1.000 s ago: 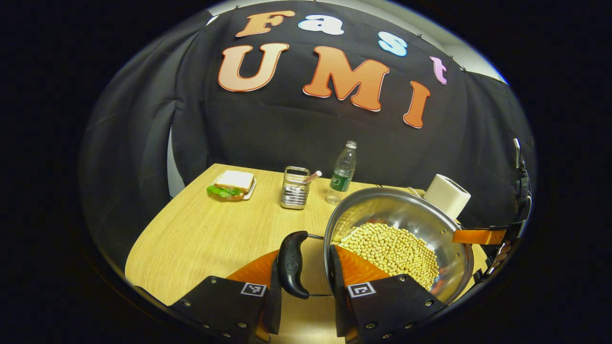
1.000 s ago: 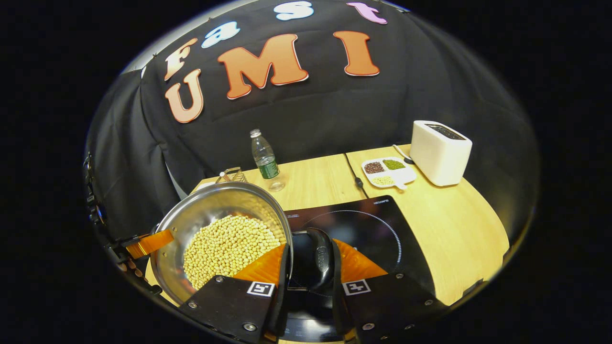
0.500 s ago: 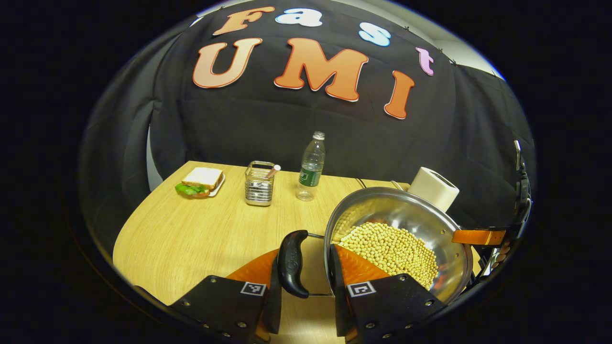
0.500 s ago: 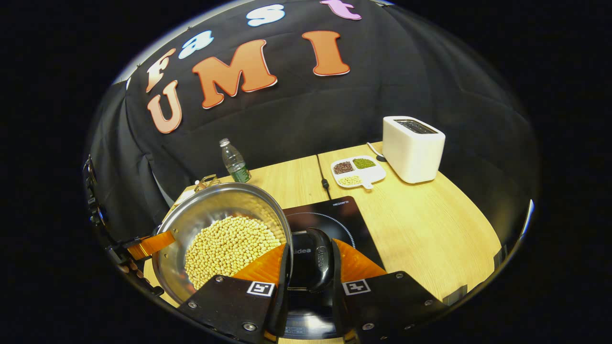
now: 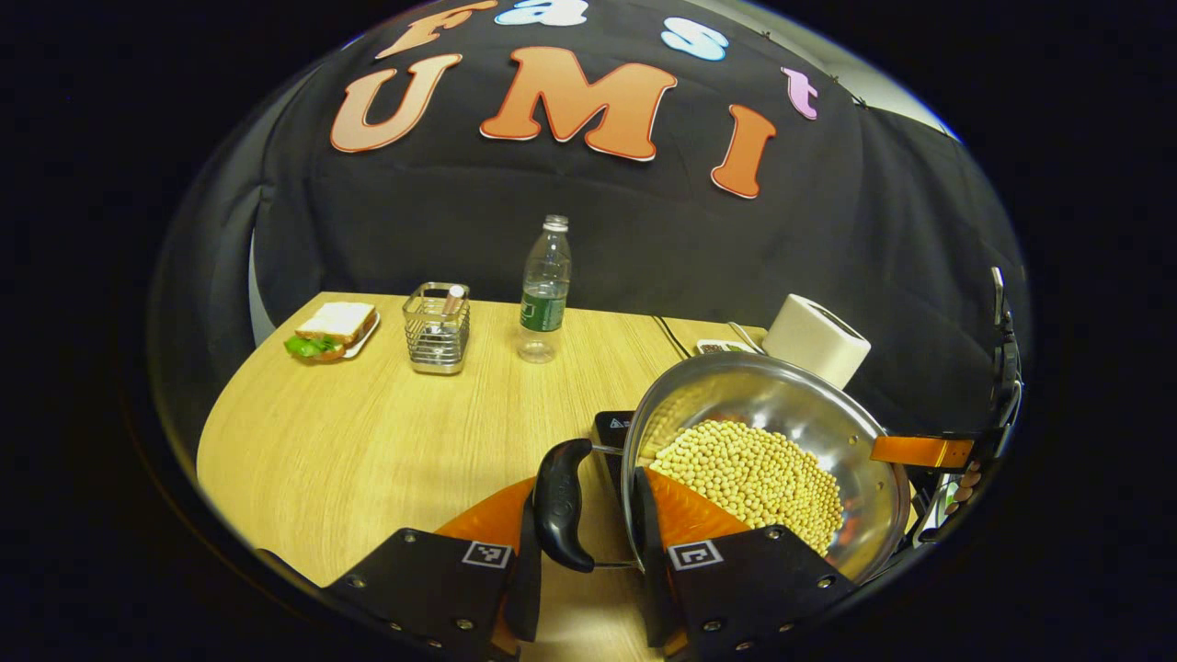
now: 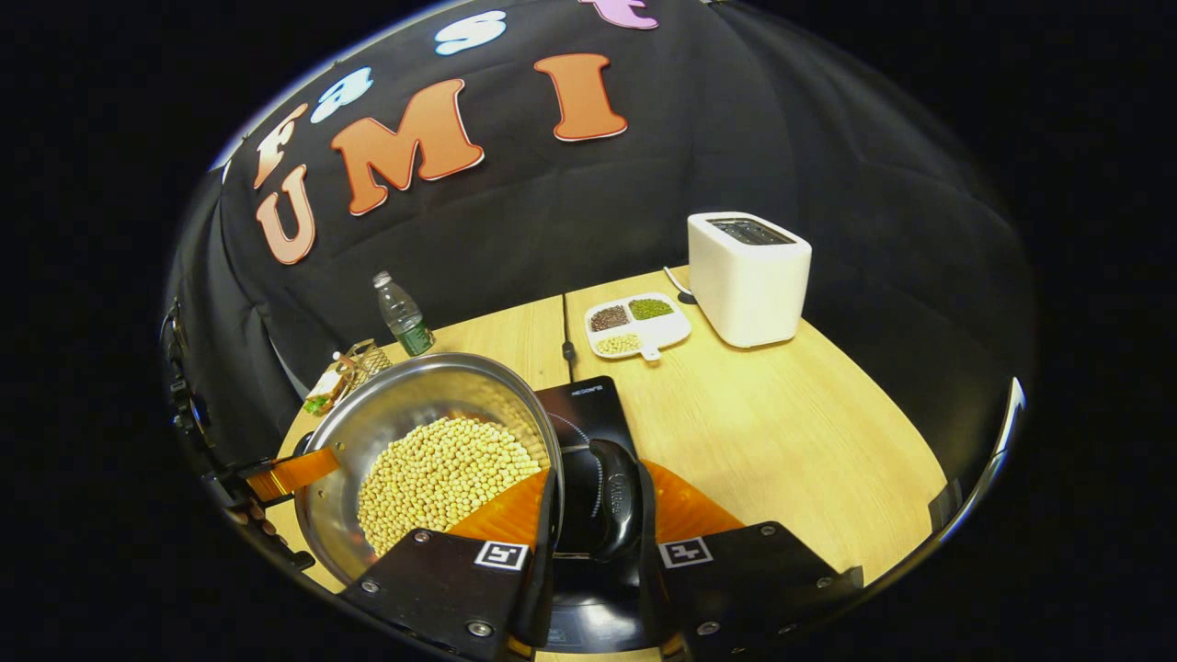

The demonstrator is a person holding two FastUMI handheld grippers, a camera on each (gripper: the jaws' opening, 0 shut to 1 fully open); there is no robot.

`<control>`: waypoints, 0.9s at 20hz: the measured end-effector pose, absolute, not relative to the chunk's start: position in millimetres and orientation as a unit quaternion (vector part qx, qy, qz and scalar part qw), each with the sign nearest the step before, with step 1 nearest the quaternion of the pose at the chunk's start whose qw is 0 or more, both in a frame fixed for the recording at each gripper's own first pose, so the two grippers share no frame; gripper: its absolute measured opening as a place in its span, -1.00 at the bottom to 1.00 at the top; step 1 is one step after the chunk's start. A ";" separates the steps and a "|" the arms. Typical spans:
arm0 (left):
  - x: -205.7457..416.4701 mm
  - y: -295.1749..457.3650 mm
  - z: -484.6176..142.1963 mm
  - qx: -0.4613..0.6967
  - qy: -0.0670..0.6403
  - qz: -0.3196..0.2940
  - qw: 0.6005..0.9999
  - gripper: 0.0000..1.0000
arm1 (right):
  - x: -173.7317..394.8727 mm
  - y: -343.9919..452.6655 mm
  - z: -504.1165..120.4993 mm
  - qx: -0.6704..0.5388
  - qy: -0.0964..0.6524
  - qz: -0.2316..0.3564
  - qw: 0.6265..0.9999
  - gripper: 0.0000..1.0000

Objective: First push the handle of the pot to place it horizontally, then grasp the pot with both hands and set it on the induction cooktop.

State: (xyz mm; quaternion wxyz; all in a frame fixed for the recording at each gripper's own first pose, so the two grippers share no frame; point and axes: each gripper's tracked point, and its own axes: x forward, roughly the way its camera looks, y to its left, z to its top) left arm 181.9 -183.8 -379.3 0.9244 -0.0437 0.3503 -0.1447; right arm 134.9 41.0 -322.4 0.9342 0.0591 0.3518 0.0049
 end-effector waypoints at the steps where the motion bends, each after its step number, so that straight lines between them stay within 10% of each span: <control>1: 184.0 -191.2 -388.2 -0.043 0.353 -0.148 0.923 -0.05 | 137.2 35.4 -324.6 0.060 0.352 0.003 0.934 -0.25; 13: 189.6 -219.2 -411.3 -0.046 0.368 -0.161 0.914 -0.07 | 144.2 6.0 -346.2 0.076 0.375 -0.009 0.924 -0.30; 18: 186.3 -215.3 -398.3 -0.030 0.360 -0.162 0.918 0.11 | 144.9 4.8 -337.8 0.074 0.363 -0.018 0.929 0.12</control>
